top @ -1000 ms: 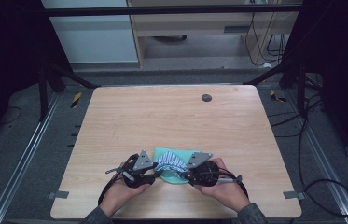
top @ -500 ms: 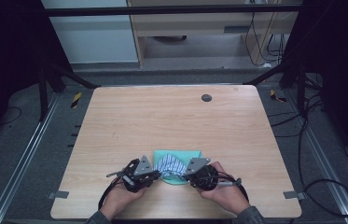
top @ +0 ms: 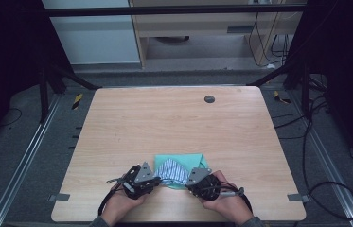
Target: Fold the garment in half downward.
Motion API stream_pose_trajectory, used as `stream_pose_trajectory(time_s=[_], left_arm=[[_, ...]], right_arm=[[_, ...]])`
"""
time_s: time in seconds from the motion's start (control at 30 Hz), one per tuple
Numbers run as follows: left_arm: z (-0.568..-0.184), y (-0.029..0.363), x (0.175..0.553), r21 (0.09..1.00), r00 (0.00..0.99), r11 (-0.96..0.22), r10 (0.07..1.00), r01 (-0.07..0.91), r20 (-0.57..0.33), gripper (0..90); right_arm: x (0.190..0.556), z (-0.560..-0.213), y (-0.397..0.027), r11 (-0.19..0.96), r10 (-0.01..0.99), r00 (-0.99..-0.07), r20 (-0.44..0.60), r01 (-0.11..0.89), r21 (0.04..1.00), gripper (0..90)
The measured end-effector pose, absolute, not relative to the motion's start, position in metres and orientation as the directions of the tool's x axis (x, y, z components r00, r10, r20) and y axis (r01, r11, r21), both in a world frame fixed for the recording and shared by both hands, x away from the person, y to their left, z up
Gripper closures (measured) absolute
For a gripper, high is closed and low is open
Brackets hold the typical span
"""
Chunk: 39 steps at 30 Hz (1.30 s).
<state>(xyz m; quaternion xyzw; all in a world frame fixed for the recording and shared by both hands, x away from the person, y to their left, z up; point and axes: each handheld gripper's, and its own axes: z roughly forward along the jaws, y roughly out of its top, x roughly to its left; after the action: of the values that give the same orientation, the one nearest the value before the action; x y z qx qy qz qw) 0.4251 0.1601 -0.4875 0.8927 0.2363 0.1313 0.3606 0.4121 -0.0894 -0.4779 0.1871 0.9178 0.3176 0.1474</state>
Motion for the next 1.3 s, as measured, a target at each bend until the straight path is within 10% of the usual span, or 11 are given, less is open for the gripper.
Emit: stream_pose_trajectory(time_s=[0.57,1.3], left_arm=[[-0.487,0.159,0.415,0.704,0.868,-0.634,0.495,0.32,0.052,85.4],[-0.47,0.201,0.41,0.779,0.809,-0.486,0.586,0.396,-0.047,53.8]], right_arm=[[0.407,-0.478,-0.099,0.691,0.487,-0.865,-0.124,0.294,0.66,84.2],[0.404,-0.469,-0.133,0.638,0.575,-0.81,-0.116,0.355,0.683,48.7]])
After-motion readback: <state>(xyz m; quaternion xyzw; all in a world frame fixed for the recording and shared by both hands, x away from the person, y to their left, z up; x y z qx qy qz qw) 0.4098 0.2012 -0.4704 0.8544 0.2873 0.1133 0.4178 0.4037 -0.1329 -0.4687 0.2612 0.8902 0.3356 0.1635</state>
